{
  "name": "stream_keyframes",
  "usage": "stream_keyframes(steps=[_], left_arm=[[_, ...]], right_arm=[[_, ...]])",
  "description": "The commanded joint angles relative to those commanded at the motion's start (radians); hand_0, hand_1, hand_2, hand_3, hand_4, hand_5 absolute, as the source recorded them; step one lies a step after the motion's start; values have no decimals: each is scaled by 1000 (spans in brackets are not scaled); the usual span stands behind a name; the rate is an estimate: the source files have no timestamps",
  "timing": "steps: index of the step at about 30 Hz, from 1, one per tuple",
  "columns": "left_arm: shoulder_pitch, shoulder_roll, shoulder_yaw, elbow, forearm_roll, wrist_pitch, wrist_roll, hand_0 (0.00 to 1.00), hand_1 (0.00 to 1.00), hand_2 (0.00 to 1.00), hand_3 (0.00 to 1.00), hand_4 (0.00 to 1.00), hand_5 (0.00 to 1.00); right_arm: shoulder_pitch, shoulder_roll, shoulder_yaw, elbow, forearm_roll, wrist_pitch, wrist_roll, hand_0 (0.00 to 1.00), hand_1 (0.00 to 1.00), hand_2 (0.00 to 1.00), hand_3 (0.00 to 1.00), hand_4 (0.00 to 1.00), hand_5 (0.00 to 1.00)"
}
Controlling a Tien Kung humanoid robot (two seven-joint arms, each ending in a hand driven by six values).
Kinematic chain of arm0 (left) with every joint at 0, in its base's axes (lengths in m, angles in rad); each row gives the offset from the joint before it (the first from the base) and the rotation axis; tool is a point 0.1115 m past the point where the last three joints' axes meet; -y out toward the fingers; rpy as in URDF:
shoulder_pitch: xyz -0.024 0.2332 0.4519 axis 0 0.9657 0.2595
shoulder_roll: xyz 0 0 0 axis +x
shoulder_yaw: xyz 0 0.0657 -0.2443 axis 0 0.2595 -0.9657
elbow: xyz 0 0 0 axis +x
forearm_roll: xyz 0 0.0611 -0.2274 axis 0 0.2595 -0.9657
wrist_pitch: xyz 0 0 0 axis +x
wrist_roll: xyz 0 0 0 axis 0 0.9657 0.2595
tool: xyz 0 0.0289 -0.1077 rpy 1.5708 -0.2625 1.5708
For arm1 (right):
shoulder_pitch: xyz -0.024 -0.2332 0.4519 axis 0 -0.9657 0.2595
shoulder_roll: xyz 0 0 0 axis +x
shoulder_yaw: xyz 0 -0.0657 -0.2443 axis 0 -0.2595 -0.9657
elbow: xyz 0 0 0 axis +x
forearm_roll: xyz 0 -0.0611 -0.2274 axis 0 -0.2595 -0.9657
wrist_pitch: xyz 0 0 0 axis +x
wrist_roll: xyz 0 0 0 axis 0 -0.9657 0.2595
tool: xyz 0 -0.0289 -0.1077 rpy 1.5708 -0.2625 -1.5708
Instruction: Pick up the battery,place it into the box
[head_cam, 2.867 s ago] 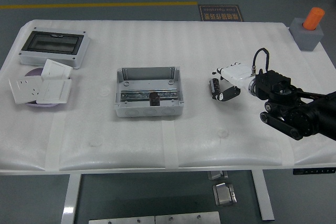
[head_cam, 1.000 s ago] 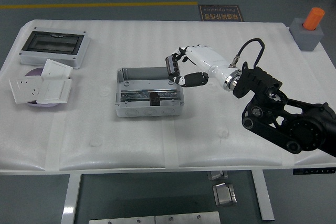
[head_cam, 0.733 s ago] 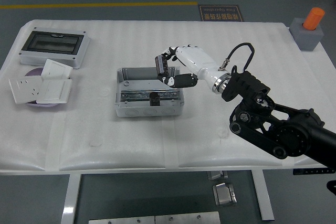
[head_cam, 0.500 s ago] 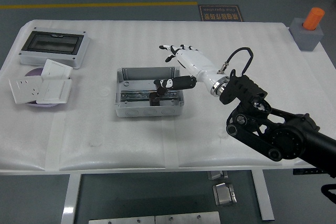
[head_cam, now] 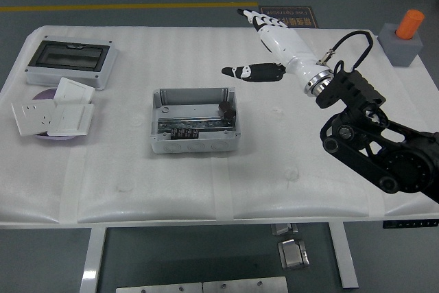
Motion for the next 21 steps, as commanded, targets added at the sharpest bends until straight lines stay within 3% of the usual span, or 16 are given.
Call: stream_keyframes(steps=[5, 6, 11, 12, 17, 21], left_arm=[[5, -2, 11, 0, -14, -1, -1, 530, 629, 445, 540, 505, 383], [6, -2, 14, 0, -20, -1, -1, 530, 629, 445, 541, 505, 381], [15, -3, 18, 0, -29, 0, -2, 530, 629, 445, 541, 505, 381], [17, -3, 15, 0, -27, 0, -2, 530, 629, 445, 541, 506, 378], [26, -6, 4, 0, -19, 0, 2, 530, 629, 445, 541, 506, 378], [36, -11, 9, 0, -27, 0, 2, 531, 629, 445, 541, 506, 377]], right_arm=[[-60, -56, 114, 22, -11, -11, 12, 998, 982, 998, 998, 998, 669], [-73, -63, 137, 11, -7, -16, 16, 998, 918, 976, 998, 998, 669], [-119, -78, 205, -73, 53, -36, 55, 998, 918, 976, 998, 998, 669], [-127, -78, 209, -94, 75, -39, 66, 998, 889, 936, 998, 998, 670], [-181, -50, 228, -185, 200, -46, 151, 998, 889, 936, 998, 998, 670], [-246, -3, 264, -198, 295, -51, 195, 998, 870, 909, 998, 998, 663]])
